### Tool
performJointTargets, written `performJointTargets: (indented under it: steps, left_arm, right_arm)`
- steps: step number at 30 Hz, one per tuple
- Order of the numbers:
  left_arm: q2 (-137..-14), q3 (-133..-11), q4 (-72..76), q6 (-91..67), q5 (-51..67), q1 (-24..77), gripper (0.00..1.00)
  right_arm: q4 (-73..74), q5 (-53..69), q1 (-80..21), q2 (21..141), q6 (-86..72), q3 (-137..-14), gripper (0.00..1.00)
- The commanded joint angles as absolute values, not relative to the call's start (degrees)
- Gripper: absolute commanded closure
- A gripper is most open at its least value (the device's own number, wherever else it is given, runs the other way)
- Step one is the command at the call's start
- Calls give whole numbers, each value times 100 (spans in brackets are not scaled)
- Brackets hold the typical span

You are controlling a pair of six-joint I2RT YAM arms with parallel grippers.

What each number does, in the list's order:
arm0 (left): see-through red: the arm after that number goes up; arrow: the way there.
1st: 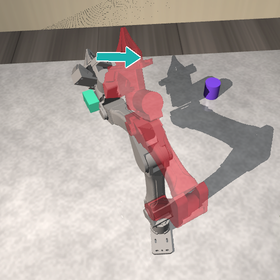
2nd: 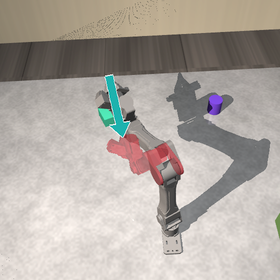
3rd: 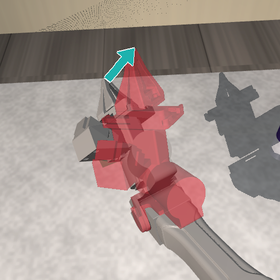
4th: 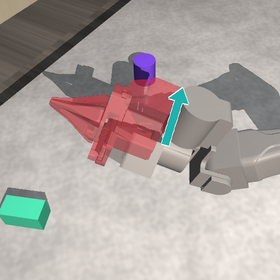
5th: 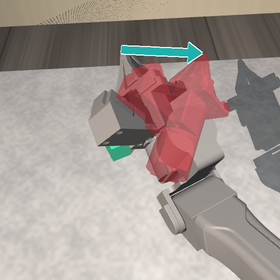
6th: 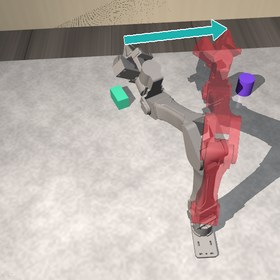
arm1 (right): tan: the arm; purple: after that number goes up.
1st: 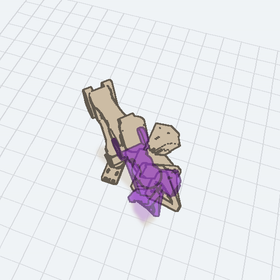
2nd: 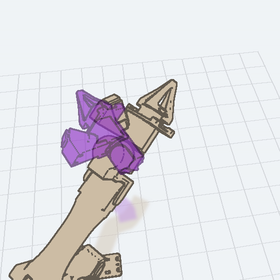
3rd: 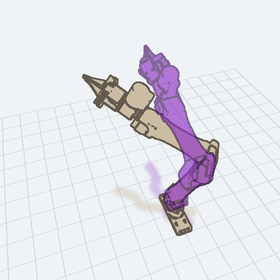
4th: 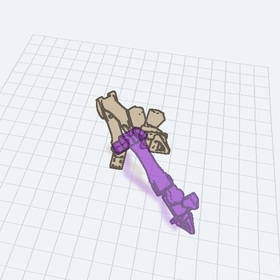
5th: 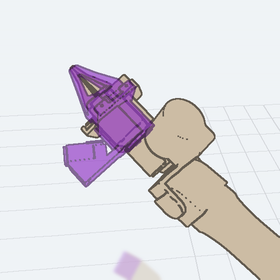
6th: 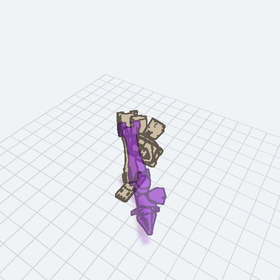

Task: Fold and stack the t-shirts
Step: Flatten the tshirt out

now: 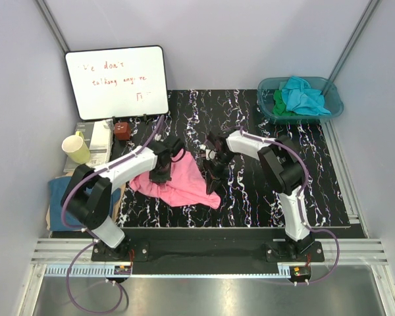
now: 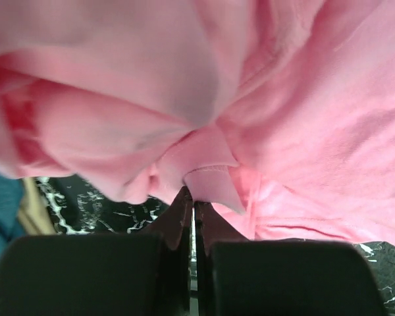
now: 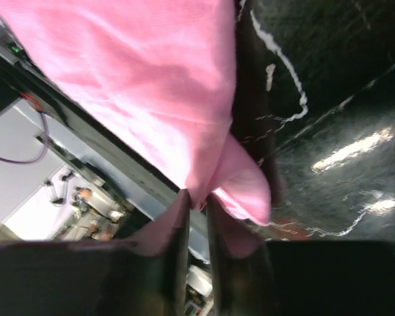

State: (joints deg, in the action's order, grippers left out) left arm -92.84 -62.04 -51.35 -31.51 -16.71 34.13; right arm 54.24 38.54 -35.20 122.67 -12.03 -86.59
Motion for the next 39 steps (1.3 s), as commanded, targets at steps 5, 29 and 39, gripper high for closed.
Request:
performJointTargets:
  steps: [5, 29, 39]
  left_arm:
    - [-8754, -6548, -5563, -3076, -2399, 3147, 100]
    - [-8306, -6733, -6258, -2786, -2577, 2575, 100]
    - [-7787, -5827, -6196, -3163, -995, 4112, 100]
  right_arm:
    - [5766, 2902, -3551, 12296, -1151, -9061, 100]
    - [5651, 272, -967, 11434, -1318, -8877, 100]
    - [5678, 562, -949, 11988, -1389, -9316, 98]
